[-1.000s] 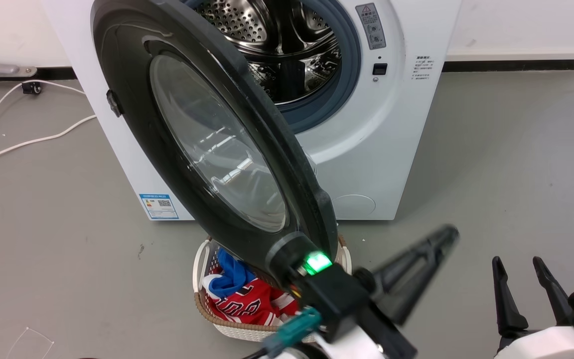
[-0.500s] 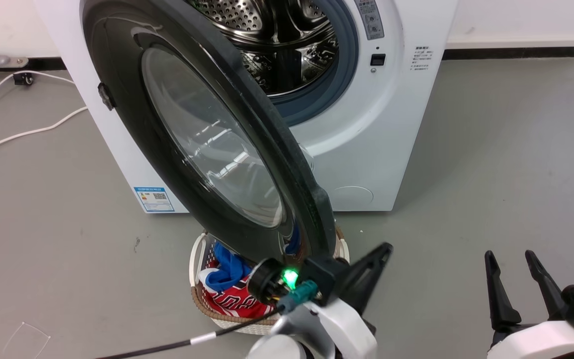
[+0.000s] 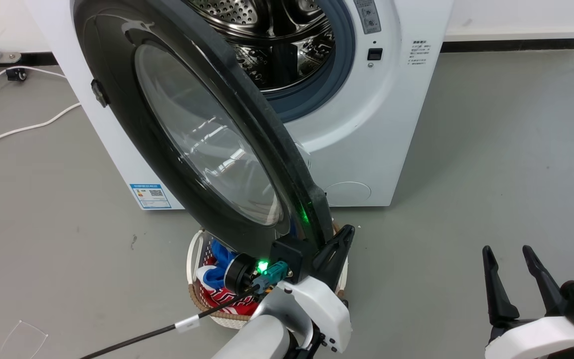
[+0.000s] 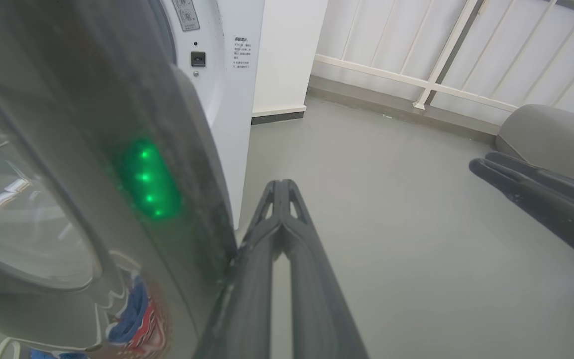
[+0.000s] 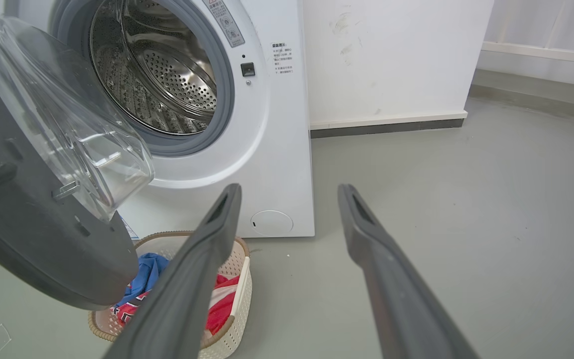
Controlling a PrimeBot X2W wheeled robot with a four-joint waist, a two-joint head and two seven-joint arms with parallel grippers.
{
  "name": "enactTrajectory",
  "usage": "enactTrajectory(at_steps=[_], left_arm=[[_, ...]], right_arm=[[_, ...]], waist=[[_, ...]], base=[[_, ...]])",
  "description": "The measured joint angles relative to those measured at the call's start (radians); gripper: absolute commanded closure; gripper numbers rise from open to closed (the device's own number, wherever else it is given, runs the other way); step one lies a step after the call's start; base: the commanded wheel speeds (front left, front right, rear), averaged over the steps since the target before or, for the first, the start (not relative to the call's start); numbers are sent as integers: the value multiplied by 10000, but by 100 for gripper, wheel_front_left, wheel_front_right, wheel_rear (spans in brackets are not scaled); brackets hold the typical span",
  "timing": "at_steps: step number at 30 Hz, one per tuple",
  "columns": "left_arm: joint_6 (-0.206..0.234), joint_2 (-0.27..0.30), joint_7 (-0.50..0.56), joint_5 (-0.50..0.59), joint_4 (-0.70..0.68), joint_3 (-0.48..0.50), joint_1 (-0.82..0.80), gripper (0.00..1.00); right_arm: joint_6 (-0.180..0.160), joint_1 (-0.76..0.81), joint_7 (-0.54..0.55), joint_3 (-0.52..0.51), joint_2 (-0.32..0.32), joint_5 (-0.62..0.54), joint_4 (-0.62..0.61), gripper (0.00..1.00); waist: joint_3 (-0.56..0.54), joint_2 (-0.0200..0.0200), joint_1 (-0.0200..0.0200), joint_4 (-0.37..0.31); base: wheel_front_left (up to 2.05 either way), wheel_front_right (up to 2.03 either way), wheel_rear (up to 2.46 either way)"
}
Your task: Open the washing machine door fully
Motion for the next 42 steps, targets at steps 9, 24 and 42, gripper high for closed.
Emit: enactTrajectory(at_steps=[9,24,42], left_arm=[[75,-90,-378,-198,393,8,26,100],[568,383,-403,-59,-869,-178,926,100],[1430,1035,-276,497,-2000,-284,1290,100]], right_arm=[[0,6,10,-88,0,59,100,0],[0,243,56,-414,4,318,130,0],[-2,253,8,-431,6,374,211,0]], waist=[[-81,0,0,268],[-304,0,0,1192],[-324,0,0,2331]], base=[[0,0,0],[0,0,0],[0,0,0]])
